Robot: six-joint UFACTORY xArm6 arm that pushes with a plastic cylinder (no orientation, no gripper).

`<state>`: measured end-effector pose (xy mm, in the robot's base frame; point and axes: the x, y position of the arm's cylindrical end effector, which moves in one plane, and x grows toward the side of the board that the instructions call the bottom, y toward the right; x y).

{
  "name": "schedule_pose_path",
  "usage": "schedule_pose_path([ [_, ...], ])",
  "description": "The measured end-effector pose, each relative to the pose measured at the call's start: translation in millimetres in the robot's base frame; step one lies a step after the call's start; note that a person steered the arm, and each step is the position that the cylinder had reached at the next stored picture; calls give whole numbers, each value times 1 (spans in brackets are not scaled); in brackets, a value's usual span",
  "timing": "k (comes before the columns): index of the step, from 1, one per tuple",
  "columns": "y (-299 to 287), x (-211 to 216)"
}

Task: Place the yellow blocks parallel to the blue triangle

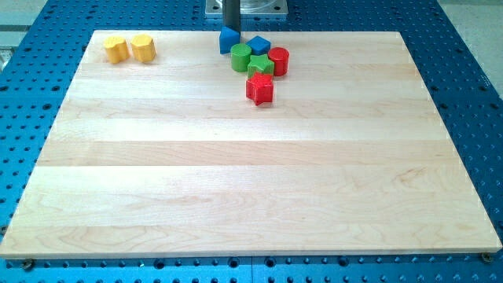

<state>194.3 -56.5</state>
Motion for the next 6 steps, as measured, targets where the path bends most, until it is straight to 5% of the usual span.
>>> schedule_pose_path([
  [2, -205, 1],
  [3, -244, 43],
  [4, -170, 78],
  [5, -99, 69],
  [6, -104, 58],
])
